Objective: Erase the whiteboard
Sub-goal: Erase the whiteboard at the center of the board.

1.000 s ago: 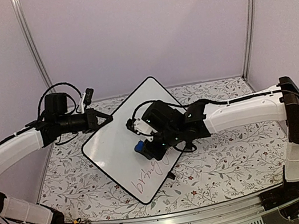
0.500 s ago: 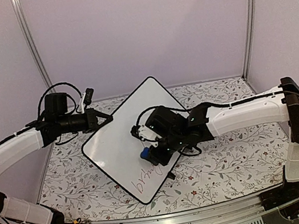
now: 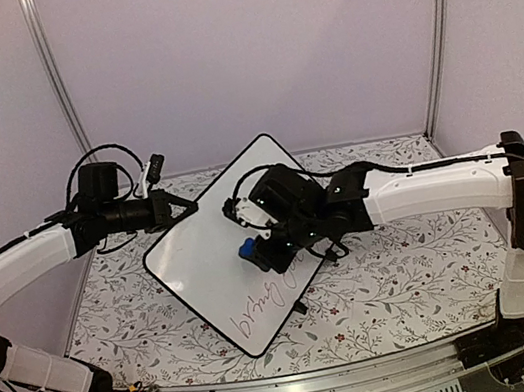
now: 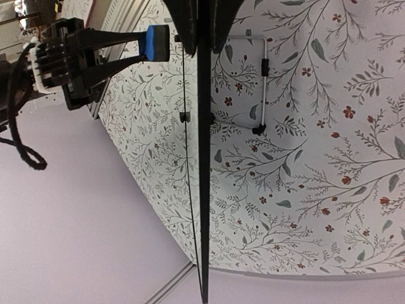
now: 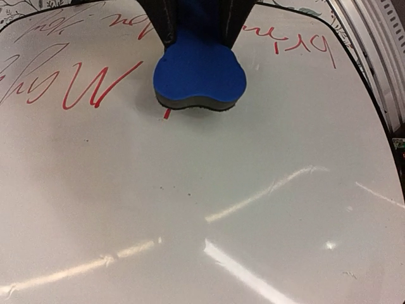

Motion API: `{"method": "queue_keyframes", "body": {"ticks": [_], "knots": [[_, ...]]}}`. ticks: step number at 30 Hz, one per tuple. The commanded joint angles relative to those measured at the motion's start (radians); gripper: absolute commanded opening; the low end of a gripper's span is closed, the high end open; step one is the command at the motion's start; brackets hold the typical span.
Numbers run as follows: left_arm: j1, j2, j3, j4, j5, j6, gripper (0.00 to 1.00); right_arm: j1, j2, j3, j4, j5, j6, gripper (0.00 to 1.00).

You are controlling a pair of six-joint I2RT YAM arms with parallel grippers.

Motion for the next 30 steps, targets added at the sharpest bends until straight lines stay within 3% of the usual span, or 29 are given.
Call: {"method": "queue_keyframes", "body": {"ticks": [1,11,30], "knots": [[-0.014,0.015,0.007,-0.013,0.002,0.028,0.00,-0.028,-0.022,0.087,0.010,0.049,-0.015,0.04],[-0.016,0.013,0.009,-0.013,0.003,0.027,0.00,-0.069,0.060,0.171,0.014,-0.003,-0.001,0.04],[-0.014,0.027,0.009,-0.013,0.008,0.025,0.00,-0.071,0.046,0.137,0.012,-0.025,0.016,0.04]]}}
